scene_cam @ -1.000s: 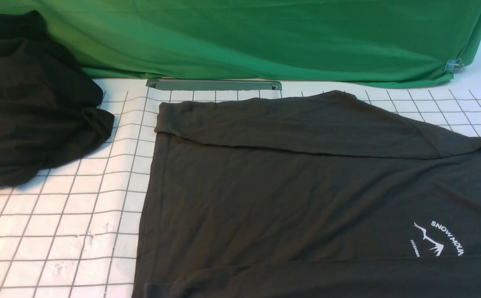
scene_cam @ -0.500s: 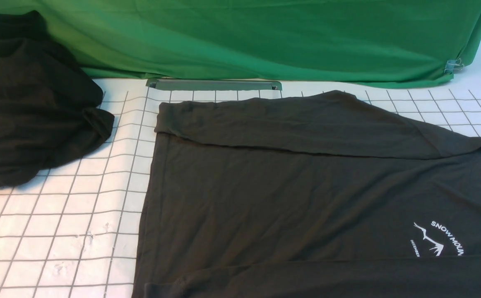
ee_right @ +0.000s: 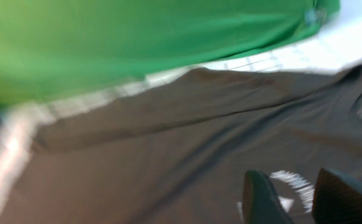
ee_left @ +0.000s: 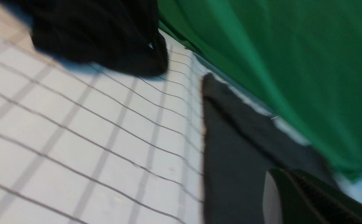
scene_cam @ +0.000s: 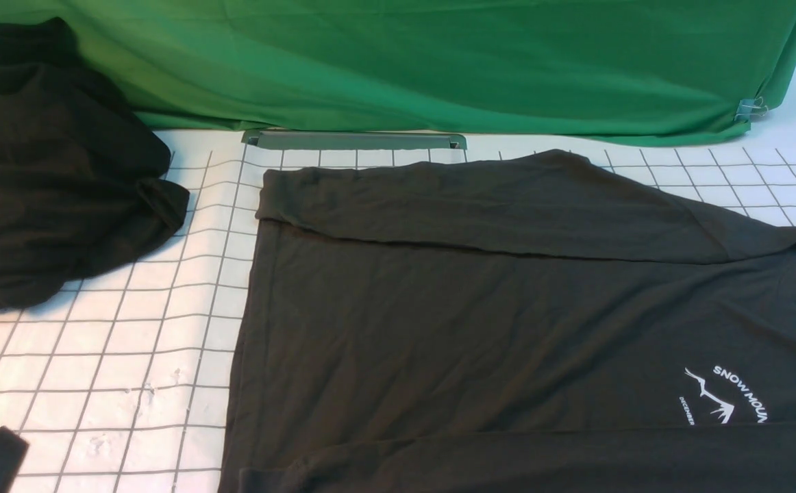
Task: Fold a long-sleeved shirt over a white checkered tablecloth.
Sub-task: 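Grasp the left edge of the dark T-shirt lying flat on the table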
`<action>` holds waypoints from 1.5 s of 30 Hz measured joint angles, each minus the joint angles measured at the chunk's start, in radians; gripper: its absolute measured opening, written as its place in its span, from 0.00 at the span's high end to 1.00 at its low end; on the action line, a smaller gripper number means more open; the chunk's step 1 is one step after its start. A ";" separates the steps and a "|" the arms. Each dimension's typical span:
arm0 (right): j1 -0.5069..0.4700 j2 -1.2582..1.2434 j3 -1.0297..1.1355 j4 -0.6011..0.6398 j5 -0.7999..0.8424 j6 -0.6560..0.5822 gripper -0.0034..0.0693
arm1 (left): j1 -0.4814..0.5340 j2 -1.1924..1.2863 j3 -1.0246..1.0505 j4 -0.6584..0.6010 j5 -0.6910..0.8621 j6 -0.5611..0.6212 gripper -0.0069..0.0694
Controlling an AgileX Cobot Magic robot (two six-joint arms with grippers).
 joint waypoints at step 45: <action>0.060 0.884 -0.662 0.030 0.761 -0.600 0.90 | -0.334 1.451 -0.796 0.169 0.653 0.398 0.87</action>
